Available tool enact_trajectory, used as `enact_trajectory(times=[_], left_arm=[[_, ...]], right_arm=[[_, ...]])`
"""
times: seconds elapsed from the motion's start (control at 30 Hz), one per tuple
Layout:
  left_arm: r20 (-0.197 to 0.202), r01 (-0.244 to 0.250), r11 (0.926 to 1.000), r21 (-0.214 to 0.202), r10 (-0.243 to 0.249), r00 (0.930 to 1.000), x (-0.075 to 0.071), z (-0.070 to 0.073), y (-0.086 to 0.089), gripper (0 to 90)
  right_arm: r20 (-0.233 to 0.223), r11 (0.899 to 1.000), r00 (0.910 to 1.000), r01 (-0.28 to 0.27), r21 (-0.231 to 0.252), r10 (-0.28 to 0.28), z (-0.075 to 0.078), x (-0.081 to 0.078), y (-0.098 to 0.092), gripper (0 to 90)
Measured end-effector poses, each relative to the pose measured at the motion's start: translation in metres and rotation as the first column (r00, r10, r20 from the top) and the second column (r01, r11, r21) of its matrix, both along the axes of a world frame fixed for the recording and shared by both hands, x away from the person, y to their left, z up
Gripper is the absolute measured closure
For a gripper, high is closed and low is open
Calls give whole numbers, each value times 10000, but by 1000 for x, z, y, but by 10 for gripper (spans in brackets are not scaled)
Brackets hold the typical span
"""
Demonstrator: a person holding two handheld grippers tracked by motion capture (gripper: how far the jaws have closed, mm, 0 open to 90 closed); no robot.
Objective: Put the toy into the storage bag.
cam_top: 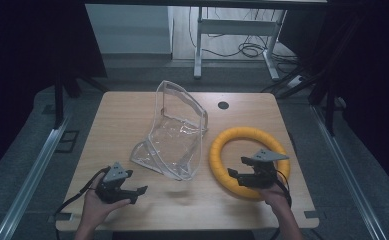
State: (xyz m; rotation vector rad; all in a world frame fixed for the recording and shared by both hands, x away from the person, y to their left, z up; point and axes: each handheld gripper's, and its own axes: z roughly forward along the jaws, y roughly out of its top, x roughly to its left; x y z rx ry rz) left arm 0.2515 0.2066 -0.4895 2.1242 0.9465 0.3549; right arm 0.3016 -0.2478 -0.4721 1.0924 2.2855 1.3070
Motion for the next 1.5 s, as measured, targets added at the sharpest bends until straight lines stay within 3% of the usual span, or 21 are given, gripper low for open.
enact_trajectory(times=[0.13, 0.53, 0.9, 1.2, 1.37, 1.43, 1.5], left_arm=[[-14, 13, 10000, 7, -13, 10000, -1, -1, -1, 216], [-27, 36, 10000, -21, -36, 10000, 0, -1, -2, 216], [-58, 41, 9999, -100, -41, 10000, 0, -1, -2, 216], [-21, -58, 10000, 18, 58, 10000, -1, 0, 0, 215], [29, -118, 9999, -48, 118, 9999, -2, 2, 2, 215], [10, -55, 10000, 3, 55, 10000, -2, 2, 2, 215], [-40, -5, 10000, -26, 4, 10000, -2, 1, 1, 215]], right_arm=[[147, 9993, 9997, 169, 345, -174, -1, -3, -12, 275], [55, 9997, 9997, 229, -84, -228, -14, -4, -14, 273], [-84, 9986, 9988, 487, 194, -485, -17, -5, -21, 285], [-374, 9963, 9979, 548, 661, -524, -9, -9, -26, 288], [-315, 9983, 9989, 369, 462, -355, 2, -9, -28, 285], [-496, 9989, 9986, 213, 414, -192, 5, -8, -29, 286], [-597, 10000, 9982, -85, 43, 87, 10, -6, -29, 288]])
